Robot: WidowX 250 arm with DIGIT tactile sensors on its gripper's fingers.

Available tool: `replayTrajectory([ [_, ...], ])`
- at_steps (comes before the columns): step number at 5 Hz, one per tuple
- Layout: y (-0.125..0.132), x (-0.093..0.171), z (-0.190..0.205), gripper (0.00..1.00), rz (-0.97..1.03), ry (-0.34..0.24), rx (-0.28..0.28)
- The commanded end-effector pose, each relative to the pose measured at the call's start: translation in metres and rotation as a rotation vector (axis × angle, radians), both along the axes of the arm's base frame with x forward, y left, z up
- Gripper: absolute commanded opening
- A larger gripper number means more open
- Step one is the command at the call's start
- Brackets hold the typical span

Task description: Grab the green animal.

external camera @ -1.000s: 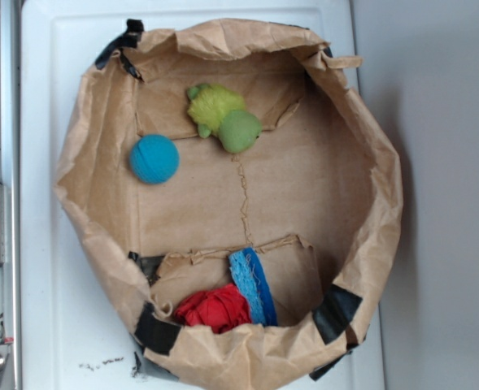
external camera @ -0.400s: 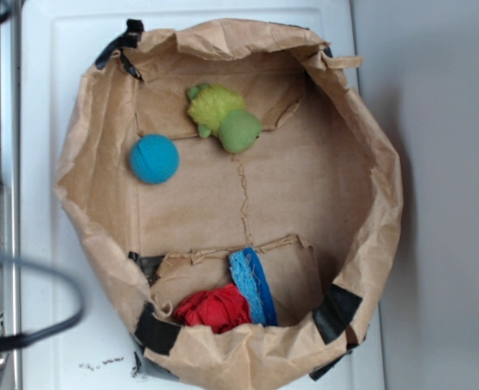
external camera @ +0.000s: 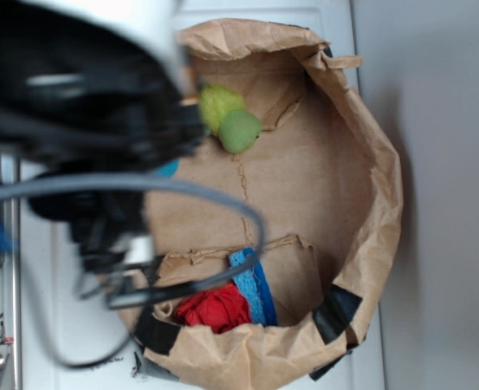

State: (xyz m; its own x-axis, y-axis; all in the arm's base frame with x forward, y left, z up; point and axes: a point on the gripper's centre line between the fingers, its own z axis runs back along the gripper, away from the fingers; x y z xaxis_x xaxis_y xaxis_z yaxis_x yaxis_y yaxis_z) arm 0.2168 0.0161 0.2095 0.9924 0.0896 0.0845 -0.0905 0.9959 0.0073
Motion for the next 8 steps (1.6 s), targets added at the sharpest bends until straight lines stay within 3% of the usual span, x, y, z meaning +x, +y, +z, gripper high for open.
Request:
replayTrajectory([
  [1, 0.006, 0.003, 0.014, 1.0, 0.02, -0.051, 0.007],
  [3, 0.006, 0.003, 0.014, 1.0, 0.02, -0.051, 0.007],
  [4, 0.012, -0.012, 0.01, 1.0, -0.229, -0.062, -0.067],
  [5, 0.025, -0.011, 0.001, 1.0, -0.477, -0.052, -0.056],
  [6, 0.039, 0.01, -0.02, 1.0, -0.534, -0.016, -0.01],
  [8, 0.038, 0.05, -0.072, 1.0, -0.497, -0.036, 0.097],
])
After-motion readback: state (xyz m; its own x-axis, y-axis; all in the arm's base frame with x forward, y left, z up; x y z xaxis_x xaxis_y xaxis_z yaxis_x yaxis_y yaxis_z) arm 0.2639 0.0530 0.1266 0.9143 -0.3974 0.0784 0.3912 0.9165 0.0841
